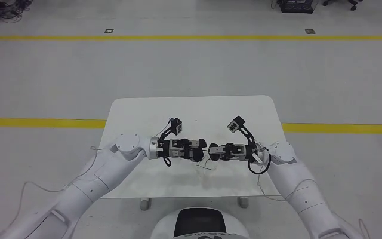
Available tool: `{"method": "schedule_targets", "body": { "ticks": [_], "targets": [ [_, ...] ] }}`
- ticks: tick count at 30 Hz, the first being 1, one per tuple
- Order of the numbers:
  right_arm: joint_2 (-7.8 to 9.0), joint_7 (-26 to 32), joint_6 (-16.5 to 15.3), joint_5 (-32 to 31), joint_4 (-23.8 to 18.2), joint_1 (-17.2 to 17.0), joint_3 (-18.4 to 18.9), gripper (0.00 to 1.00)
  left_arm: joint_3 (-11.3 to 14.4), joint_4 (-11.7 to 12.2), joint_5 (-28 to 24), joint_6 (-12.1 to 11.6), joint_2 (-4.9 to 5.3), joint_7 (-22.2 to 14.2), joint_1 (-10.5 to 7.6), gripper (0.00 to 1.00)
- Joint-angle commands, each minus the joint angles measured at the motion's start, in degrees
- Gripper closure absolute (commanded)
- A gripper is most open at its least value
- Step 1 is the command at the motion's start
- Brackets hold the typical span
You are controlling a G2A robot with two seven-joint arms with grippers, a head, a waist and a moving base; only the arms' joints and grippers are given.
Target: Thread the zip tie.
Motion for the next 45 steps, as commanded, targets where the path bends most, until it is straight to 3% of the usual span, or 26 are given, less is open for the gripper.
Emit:
{"method": "schedule_targets", "body": {
  "ticks": [1,22,45],
  "targets": [
    [0.04,0.0,0.0,-0.1,0.0,0.1,-0.2,1.00,-0.1,0.0,0.0,0.1,-0.07,-0.1,0.06,0.53],
    [0.17,-0.2,0.0,-1.6,4.8,2.5,-2.5,1.00,-1.3,0.1,0.6,0.2,-0.57,-0.9,0.69,0.81],
    [0.00,-1.0,0.0,-0.5,7.3,4.1,-4.2,1.00,-1.7,0.0,2.2,1.4,-1.19,-1.1,0.92,0.91]
  ]
}}
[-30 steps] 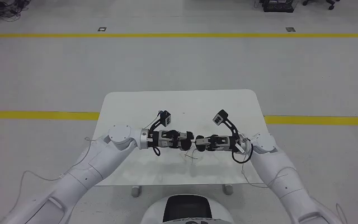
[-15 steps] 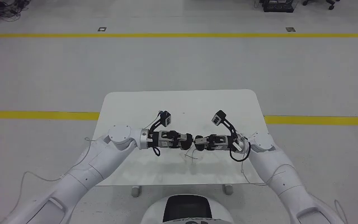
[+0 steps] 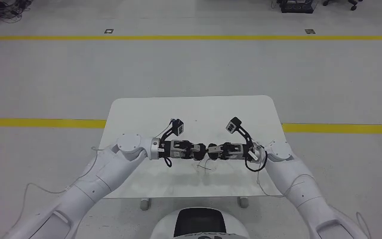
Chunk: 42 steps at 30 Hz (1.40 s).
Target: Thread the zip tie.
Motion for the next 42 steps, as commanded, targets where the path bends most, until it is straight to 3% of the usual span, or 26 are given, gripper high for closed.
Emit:
{"method": "schedule_targets", "body": {
  "ticks": [1,19,26,34,35,36,37,42],
  "targets": [
    [-0.03,0.0,0.0,0.0,0.0,0.1,-0.2,1.00,0.0,0.1,0.1,0.1,-0.06,0.0,-0.02,0.91],
    [-0.09,0.1,0.0,-0.1,0.2,0.4,-0.7,1.00,-0.3,0.5,0.7,0.6,-0.54,-0.3,0.02,0.91],
    [-0.16,0.1,0.0,0.1,0.8,0.8,-1.1,1.00,-0.4,0.7,0.9,0.7,-0.68,-0.4,0.09,1.00],
    [-0.18,0.0,0.0,0.2,1.4,1.0,-1.4,1.00,-0.6,1.0,1.0,0.7,-0.87,-0.6,0.16,1.00],
    [-0.17,0.0,0.0,0.3,1.5,1.0,-1.4,0.66,-0.6,1.0,1.0,0.6,-0.89,-0.6,0.17,1.00],
    [-0.16,0.0,0.0,0.4,1.6,1.0,-1.4,0.24,-0.6,1.1,1.1,0.6,-0.90,-0.6,0.17,1.00],
    [-0.13,-0.1,0.0,0.5,1.6,1.0,-1.3,0.00,-0.7,1.2,1.1,0.5,-0.91,-0.6,0.15,1.00],
    [0.37,-0.4,0.0,0.3,0.3,0.1,0.4,0.00,-1.2,1.5,1.7,0.1,-0.86,-0.1,0.21,1.00]
  ]
}}
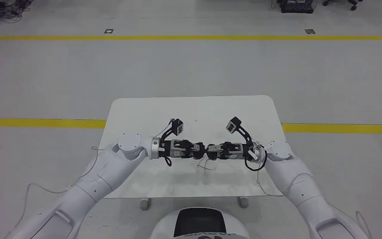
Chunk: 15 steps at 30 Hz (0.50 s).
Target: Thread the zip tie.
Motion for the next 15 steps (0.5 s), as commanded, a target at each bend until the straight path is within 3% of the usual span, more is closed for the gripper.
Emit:
{"method": "schedule_targets", "body": {
  "ticks": [1,5,8,15],
  "targets": [
    [0.29,-0.2,0.0,-0.3,-0.9,-0.6,1.0,0.00,-0.3,0.0,0.3,-0.1,0.05,0.2,0.09,1.00],
    [0.85,-0.9,0.0,-0.6,-3.0,-2.2,2.9,0.00,-0.8,-0.3,1.2,-1.2,0.17,0.8,0.27,1.00],
    [1.02,-1.2,0.0,-0.4,-3.6,-2.8,3.4,0.00,-1.4,-1.4,3.4,-4.5,0.27,2.0,0.29,1.00],
    [1.02,-1.2,0.0,-0.4,-3.6,-2.8,3.4,0.00,-1.4,-1.4,3.4,-4.5,0.27,2.0,0.29,1.00]
  ]
}}
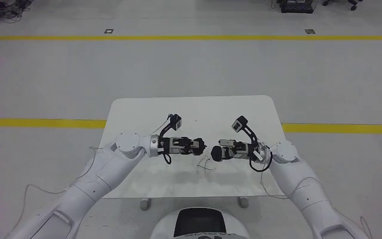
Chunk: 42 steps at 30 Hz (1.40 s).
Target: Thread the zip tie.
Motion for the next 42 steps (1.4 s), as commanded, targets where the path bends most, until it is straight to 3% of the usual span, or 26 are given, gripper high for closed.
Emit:
{"method": "schedule_targets", "body": {
  "ticks": [1,3,7,13,17,24,35,42],
  "targets": [
    [0.00,0.0,0.0,0.0,0.0,0.0,0.0,0.00,0.0,0.0,0.0,0.0,0.00,0.0,0.00,1.00],
    [0.00,0.0,0.0,0.0,0.0,0.0,0.0,0.00,0.1,0.2,1.9,-0.8,-0.06,2.6,0.28,1.00],
    [0.00,0.0,0.0,0.0,0.0,0.0,0.0,0.00,0.3,0.4,9.8,-6.5,-0.10,7.6,0.50,1.00],
    [0.00,0.0,0.0,0.0,0.0,0.0,0.0,0.00,-1.8,-2.3,20.9,-6.5,0.28,13.0,2.24,1.00],
    [0.00,0.0,0.0,0.0,0.0,0.0,0.0,0.00,-3.6,-3.5,25.4,-6.5,0.62,15.4,3.90,1.00],
    [0.00,0.0,0.0,0.0,0.0,0.0,0.0,0.00,-7.3,-4.4,24.4,-6.5,0.94,13.4,6.20,1.00],
    [0.00,0.0,0.0,0.0,0.0,0.0,0.0,0.00,-10.9,-4.0,22.3,-6.5,-0.04,9.6,7.58,1.00],
    [0.00,0.0,0.0,0.0,0.0,0.0,0.0,0.00,-14.9,-3.7,21.0,-6.5,-0.31,7.5,9.28,1.00]
  ]
}}
